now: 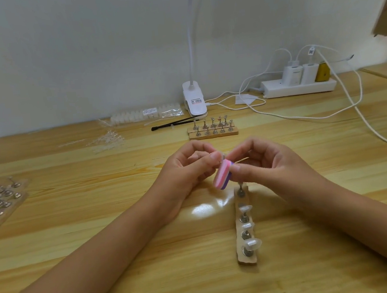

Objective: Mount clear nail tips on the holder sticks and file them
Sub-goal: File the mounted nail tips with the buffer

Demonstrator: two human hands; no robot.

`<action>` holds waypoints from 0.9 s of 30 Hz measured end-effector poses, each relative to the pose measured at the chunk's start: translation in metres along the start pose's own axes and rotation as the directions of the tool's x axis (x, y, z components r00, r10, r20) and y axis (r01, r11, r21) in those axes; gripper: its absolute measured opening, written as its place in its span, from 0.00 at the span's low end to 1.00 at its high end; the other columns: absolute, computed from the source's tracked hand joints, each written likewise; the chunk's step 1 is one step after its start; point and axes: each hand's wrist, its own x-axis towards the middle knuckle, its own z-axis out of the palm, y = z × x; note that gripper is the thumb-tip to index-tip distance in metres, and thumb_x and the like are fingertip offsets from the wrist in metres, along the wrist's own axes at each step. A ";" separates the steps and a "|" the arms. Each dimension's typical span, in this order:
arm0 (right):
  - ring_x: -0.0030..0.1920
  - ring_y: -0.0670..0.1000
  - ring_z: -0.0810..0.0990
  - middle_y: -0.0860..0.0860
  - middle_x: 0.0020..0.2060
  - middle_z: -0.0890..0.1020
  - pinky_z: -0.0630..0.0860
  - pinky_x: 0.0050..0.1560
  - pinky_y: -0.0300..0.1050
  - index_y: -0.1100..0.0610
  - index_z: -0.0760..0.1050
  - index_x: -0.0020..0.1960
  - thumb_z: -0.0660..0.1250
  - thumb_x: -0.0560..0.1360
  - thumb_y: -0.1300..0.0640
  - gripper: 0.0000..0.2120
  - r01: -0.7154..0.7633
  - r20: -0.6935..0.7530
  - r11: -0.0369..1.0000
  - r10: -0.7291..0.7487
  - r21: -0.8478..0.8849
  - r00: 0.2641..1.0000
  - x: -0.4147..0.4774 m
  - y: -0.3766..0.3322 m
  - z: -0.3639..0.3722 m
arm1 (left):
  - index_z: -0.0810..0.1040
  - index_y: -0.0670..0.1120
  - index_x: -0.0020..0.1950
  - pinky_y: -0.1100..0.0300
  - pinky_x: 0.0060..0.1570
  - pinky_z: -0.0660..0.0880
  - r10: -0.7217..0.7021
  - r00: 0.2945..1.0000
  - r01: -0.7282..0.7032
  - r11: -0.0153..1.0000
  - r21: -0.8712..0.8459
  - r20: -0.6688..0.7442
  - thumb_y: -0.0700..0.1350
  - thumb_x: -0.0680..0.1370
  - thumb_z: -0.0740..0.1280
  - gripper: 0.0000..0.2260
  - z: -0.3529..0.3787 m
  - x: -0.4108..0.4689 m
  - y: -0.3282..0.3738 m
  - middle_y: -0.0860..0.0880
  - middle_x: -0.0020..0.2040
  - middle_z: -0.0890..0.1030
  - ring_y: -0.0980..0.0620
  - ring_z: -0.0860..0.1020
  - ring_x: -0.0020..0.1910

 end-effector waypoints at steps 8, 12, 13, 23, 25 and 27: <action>0.50 0.52 0.85 0.55 0.47 0.86 0.80 0.50 0.39 0.61 0.78 0.53 0.72 0.70 0.57 0.14 0.037 -0.049 0.997 -0.034 0.066 0.998 0.001 0.000 -0.004 | 0.82 0.54 0.42 0.62 0.49 0.77 0.006 1.000 -0.006 1.000 0.008 0.001 0.47 0.71 0.74 0.03 0.000 0.001 -0.002 0.49 0.41 0.82 0.53 0.78 0.42; 0.49 0.52 0.85 0.54 0.47 0.85 0.80 0.49 0.40 0.59 0.78 0.55 0.71 0.70 0.58 0.14 0.054 -0.066 0.997 -0.051 0.055 0.997 0.003 -0.001 -0.002 | 0.82 0.54 0.42 0.61 0.50 0.77 0.000 1.000 0.000 1.000 0.005 -0.001 0.48 0.72 0.73 0.02 -0.001 0.001 -0.001 0.49 0.43 0.82 0.53 0.78 0.43; 0.49 0.53 0.85 0.55 0.46 0.84 0.81 0.51 0.41 0.58 0.78 0.56 0.71 0.70 0.57 0.14 0.068 -0.108 0.995 -0.060 0.067 0.992 0.003 -0.002 -0.004 | 0.82 0.55 0.41 0.61 0.51 0.76 -0.004 1.000 0.004 1.000 0.003 -0.002 0.48 0.72 0.74 0.03 -0.001 0.001 0.000 0.49 0.43 0.82 0.54 0.77 0.43; 0.47 0.50 0.86 0.52 0.47 0.85 0.79 0.47 0.36 0.59 0.79 0.53 0.70 0.71 0.59 0.11 0.078 -0.087 0.996 -0.074 0.046 0.993 0.001 -0.002 0.001 | 0.80 0.52 0.42 0.64 0.46 0.78 -0.010 1.000 0.010 1.000 -0.025 0.010 0.48 0.71 0.74 0.04 0.001 -0.001 0.002 0.50 0.42 0.83 0.55 0.80 0.42; 0.47 0.49 0.85 0.51 0.46 0.85 0.79 0.47 0.35 0.59 0.79 0.53 0.70 0.72 0.60 0.11 0.082 -0.149 0.995 -0.073 0.054 0.986 0.002 -0.002 -0.003 | 0.79 0.52 0.42 0.64 0.47 0.77 -0.014 1.000 0.014 1.000 -0.005 -0.002 0.49 0.69 0.74 0.05 0.002 -0.001 0.002 0.51 0.40 0.82 0.56 0.78 0.40; 0.48 0.49 0.86 0.52 0.47 0.85 0.79 0.47 0.35 0.59 0.79 0.53 0.70 0.71 0.60 0.11 0.065 -0.117 0.997 -0.059 0.042 0.991 0.002 0.000 -0.002 | 0.79 0.51 0.45 0.64 0.46 0.77 -0.011 1.000 0.011 1.000 -0.003 -0.006 0.49 0.69 0.74 0.08 0.002 -0.001 0.001 0.52 0.40 0.82 0.56 0.78 0.40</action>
